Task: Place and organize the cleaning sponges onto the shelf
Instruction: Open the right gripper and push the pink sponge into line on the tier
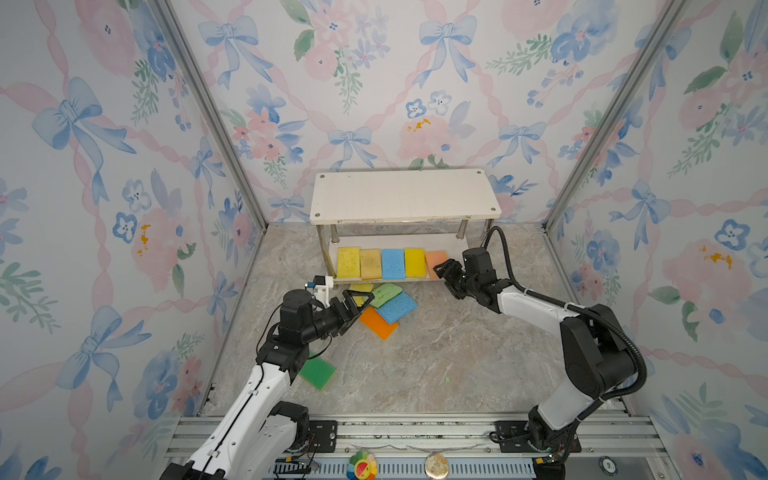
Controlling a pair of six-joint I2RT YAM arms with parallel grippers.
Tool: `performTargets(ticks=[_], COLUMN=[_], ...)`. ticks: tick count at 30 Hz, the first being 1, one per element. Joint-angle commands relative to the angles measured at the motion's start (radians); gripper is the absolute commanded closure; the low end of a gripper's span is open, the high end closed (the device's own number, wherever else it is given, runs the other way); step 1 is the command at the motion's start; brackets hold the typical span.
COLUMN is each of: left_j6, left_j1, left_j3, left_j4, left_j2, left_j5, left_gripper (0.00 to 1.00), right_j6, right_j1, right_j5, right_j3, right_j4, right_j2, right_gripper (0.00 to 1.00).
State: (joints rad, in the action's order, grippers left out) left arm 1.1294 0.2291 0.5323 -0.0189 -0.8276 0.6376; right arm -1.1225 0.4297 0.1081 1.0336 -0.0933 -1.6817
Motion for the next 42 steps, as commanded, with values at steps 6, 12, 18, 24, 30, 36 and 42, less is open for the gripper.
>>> performTargets(ticks=[6,12,18,24,30,36,42], left_j6=[0.007,0.003,0.000,0.001,0.000,0.000,-0.014], left_j1=[-0.005,-0.005,-0.008,-0.007,-0.007,-0.007,-0.008], left_j3=[-0.027,-0.028,-0.030,-0.038,-0.043,-0.048,-0.048], left_j4=[0.017,0.034,0.043,0.046,0.060,0.065,0.065], left_j2=[0.045,0.058,0.070,0.081,0.102,0.119,0.118], left_j5=[0.026,0.033,0.040,0.045,0.042,0.037,0.024], left_gripper=[0.02,0.02,0.02,0.02,0.02,0.02,0.02], right_j6=[-0.031,-0.034,-0.031,-0.033,-0.043,-0.044,-0.011], right_j1=[0.024,0.043,0.049,0.050,0.059,0.073,0.078], right_j5=[-0.019,-0.036,-0.045,-0.033,-0.027,-0.023,-0.029], right_j3=[-0.011,0.001,-0.013,-0.014,-0.011,-0.006,0.009], right_j4=[-0.175,-0.201,-0.213,-0.221,-0.232,-0.204,-0.045], right_j2=[-0.042,-0.065,-0.055,-0.064,-0.078,-0.047,0.058], right_gripper=[0.30,0.29,0.28,0.27,0.27,0.27,0.26])
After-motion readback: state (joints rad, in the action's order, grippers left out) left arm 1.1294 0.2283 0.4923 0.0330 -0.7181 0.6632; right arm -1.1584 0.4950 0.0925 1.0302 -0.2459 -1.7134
